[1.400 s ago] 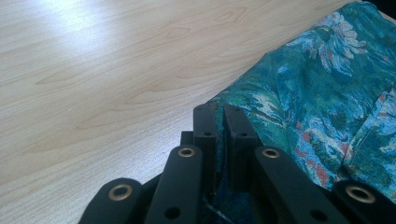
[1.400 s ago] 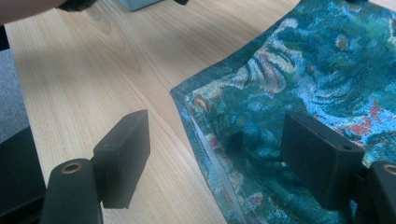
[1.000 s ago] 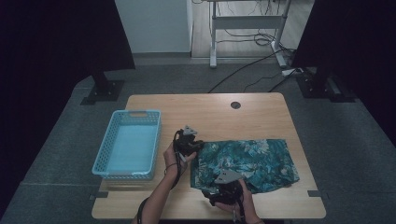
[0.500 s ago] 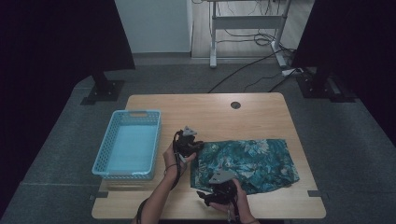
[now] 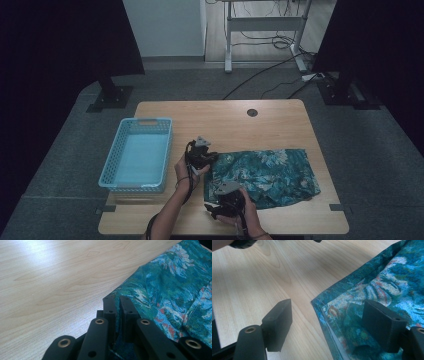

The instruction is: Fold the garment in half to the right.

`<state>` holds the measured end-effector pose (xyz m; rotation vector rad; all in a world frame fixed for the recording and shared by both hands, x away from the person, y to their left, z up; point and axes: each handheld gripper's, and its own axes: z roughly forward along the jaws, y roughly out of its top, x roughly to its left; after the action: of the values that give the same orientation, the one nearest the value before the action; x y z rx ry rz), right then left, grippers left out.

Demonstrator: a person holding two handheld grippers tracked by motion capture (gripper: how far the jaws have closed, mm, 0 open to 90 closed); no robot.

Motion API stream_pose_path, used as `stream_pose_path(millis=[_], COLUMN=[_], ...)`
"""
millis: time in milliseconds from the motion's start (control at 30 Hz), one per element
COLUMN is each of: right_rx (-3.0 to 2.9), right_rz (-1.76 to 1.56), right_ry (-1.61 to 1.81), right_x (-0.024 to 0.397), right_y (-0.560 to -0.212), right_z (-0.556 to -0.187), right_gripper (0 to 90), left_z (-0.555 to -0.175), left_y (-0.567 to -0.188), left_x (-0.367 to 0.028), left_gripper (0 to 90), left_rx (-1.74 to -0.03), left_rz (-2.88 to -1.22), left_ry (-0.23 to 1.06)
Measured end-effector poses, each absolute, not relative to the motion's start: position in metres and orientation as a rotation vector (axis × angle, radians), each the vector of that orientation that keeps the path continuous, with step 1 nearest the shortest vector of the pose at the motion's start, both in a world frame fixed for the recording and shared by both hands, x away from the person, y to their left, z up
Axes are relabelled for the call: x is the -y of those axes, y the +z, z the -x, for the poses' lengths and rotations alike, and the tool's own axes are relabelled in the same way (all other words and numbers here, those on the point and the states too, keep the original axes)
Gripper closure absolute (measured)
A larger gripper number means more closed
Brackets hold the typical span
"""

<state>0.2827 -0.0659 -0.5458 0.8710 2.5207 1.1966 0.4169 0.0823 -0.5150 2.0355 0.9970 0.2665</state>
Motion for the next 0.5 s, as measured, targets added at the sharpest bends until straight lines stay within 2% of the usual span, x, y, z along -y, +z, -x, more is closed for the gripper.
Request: stream_pose_path(millis=[500], right_rx=[-2.466], right_rz=[-0.930], right_ry=[1.129], right_x=[0.048], right_y=[-0.557], right_z=[-0.286], right_gripper=[22.3], left_z=[-0.416], left_y=[-0.521], left_x=[-0.083], left_gripper=[84.2], left_rx=[-1.003], left_rz=[-2.031], left_ry=[0.255])
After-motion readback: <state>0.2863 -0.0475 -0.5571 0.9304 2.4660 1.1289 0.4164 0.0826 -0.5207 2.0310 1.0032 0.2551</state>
